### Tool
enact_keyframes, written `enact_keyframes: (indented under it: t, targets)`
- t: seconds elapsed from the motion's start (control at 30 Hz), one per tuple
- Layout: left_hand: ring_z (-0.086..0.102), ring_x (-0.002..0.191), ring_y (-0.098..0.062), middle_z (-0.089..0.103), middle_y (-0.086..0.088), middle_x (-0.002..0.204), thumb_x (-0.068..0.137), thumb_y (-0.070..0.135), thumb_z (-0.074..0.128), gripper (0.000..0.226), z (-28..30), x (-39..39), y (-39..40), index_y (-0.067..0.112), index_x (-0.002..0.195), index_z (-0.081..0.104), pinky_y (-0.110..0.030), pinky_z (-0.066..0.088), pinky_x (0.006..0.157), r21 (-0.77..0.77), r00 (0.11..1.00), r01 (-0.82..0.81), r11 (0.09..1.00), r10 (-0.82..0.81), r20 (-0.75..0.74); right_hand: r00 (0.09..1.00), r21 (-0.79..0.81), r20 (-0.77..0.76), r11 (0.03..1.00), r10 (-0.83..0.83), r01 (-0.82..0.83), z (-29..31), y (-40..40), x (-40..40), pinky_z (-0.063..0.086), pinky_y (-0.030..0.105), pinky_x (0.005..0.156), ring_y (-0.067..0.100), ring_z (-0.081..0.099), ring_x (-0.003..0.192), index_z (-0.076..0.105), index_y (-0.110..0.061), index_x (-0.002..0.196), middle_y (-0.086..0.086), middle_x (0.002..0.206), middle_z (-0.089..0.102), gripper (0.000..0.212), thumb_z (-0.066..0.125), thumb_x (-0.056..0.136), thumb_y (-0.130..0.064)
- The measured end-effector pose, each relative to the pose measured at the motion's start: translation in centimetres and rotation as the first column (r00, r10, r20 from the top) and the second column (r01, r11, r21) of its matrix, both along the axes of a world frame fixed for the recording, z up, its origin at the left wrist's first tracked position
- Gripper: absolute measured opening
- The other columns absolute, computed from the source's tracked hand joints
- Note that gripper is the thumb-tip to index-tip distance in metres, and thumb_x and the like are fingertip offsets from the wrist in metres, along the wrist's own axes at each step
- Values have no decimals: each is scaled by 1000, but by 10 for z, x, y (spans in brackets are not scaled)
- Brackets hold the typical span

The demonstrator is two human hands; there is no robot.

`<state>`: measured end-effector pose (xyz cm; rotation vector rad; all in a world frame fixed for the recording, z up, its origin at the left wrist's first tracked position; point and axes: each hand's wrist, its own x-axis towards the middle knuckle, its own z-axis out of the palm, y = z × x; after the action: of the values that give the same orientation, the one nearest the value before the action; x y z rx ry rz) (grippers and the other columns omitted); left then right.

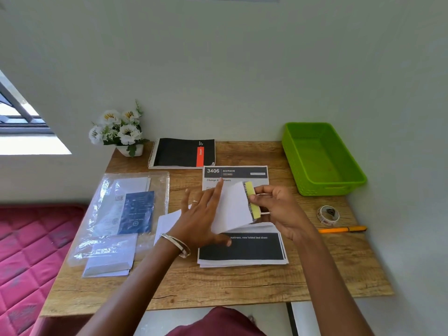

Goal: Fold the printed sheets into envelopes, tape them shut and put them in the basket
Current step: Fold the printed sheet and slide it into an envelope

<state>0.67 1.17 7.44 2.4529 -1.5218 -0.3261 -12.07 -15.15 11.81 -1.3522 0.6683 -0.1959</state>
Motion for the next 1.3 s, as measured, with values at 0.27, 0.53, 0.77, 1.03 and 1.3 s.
enact_keyframes:
  t: [0.27,0.53,0.77,1.03,1.3]
  targets:
    - [18,140,-26,19,-2,151,66,70,59,117,-5,-6,7,22,143,-15,-58,-15,109,-18,978,56,998,-51,203,995,15,-72,998,68,-67,-4,5,-6,57,34,55,29,71,74,64,-8,104,14,90,74,32,70,77,8]
    - [44,127,-30,42,-6,138,56,69,64,115,-10,-17,4,16,146,15,-62,2,107,-92,933,119,989,-79,351,988,-233,-152,971,21,-57,-14,15,-3,57,31,58,17,71,81,72,-17,95,-5,90,74,27,66,82,6]
    - [45,123,-28,46,-4,132,55,67,65,108,-14,-16,9,17,142,24,-61,1,109,-74,937,46,996,-18,350,986,-525,-157,851,-56,-36,-21,11,-5,59,40,62,24,68,77,71,-15,89,-1,83,72,24,70,76,5]
    - [51,118,-32,53,-7,125,53,61,74,100,-13,-13,9,20,134,33,-65,3,109,-97,939,-19,995,51,340,936,-718,209,606,-283,344,-18,19,-16,49,23,71,13,57,84,61,-19,107,-2,91,62,36,78,76,-10]
    - [51,114,-33,51,-12,124,52,59,76,107,-14,-20,4,13,138,33,-60,28,105,-156,926,-18,988,76,370,998,-450,9,891,-59,57,-2,40,-19,37,15,49,-1,49,49,65,-14,69,-17,51,56,24,73,80,-33]
